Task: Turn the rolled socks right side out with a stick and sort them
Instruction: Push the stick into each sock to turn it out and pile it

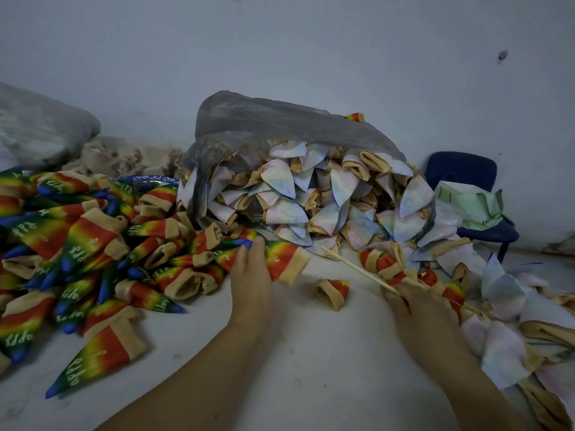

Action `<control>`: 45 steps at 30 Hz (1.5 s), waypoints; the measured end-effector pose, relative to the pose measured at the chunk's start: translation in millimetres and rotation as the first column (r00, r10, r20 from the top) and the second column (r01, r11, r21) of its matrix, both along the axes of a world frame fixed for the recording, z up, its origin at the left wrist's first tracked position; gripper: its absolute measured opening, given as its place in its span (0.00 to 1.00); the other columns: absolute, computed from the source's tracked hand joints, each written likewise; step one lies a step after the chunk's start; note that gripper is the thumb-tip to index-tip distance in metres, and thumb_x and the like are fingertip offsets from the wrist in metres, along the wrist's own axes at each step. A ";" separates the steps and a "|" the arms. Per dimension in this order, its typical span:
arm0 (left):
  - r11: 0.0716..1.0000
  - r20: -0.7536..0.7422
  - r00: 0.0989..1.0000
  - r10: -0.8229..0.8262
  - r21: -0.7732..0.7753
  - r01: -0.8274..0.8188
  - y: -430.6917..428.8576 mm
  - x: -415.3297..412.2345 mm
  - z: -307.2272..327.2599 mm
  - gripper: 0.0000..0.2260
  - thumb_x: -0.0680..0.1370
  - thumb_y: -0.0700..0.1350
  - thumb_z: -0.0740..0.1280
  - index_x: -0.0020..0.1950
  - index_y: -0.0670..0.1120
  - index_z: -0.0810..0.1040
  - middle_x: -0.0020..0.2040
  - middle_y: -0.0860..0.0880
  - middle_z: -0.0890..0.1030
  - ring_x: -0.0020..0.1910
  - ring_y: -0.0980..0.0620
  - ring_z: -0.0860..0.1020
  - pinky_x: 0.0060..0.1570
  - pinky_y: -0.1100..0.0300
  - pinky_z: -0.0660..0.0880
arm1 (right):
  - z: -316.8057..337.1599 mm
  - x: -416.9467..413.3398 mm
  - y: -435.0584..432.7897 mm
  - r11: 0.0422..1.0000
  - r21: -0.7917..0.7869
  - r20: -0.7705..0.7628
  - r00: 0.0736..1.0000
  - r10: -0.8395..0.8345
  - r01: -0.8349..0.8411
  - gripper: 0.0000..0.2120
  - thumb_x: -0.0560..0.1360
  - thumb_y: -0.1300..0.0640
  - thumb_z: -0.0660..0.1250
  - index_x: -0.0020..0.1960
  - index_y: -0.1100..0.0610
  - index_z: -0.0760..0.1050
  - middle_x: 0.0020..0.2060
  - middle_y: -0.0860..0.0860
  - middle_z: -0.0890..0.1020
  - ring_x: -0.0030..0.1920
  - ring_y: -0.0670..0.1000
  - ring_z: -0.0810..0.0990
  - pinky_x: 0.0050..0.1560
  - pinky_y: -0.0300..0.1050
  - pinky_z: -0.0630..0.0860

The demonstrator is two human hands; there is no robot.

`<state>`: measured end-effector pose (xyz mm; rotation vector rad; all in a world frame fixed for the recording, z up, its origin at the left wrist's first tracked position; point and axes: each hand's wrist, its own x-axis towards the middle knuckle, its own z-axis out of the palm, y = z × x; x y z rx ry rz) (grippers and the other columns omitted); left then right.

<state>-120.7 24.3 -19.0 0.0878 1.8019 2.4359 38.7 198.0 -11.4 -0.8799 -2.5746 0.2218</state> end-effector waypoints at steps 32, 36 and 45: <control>0.964 0.021 0.968 -0.249 -0.095 0.250 5.8 28.7 11.8 0.20 0.81 0.63 0.56 0.46 0.50 0.79 0.36 0.50 0.83 0.34 0.55 0.82 0.33 0.62 0.74 | 3.5 -18.2 -45.0 0.730 -0.513 -0.473 0.858 0.199 -0.452 0.29 0.68 0.30 0.54 0.40 0.56 0.74 0.29 0.48 0.73 0.29 0.41 0.70 0.30 0.32 0.65; 0.827 0.236 0.968 -0.086 0.559 -0.063 -15.2 -3.7 15.7 0.30 0.80 0.67 0.52 0.56 0.43 0.77 0.45 0.45 0.85 0.38 0.53 0.85 0.35 0.63 0.77 | -0.5 -14.6 -34.5 0.815 -0.486 -0.462 0.884 0.068 -0.317 0.35 0.68 0.31 0.52 0.48 0.62 0.75 0.47 0.62 0.79 0.45 0.53 0.77 0.41 0.37 0.74; 0.783 -0.581 0.714 -0.391 -0.617 -0.074 38.1 8.5 13.4 0.11 0.83 0.46 0.60 0.61 0.51 0.80 0.61 0.55 0.79 0.63 0.54 0.74 0.57 0.61 0.71 | -5.1 -14.5 -30.5 0.824 -0.490 -0.477 0.879 0.021 -0.286 0.28 0.74 0.37 0.54 0.46 0.62 0.76 0.47 0.63 0.79 0.48 0.55 0.77 0.47 0.42 0.73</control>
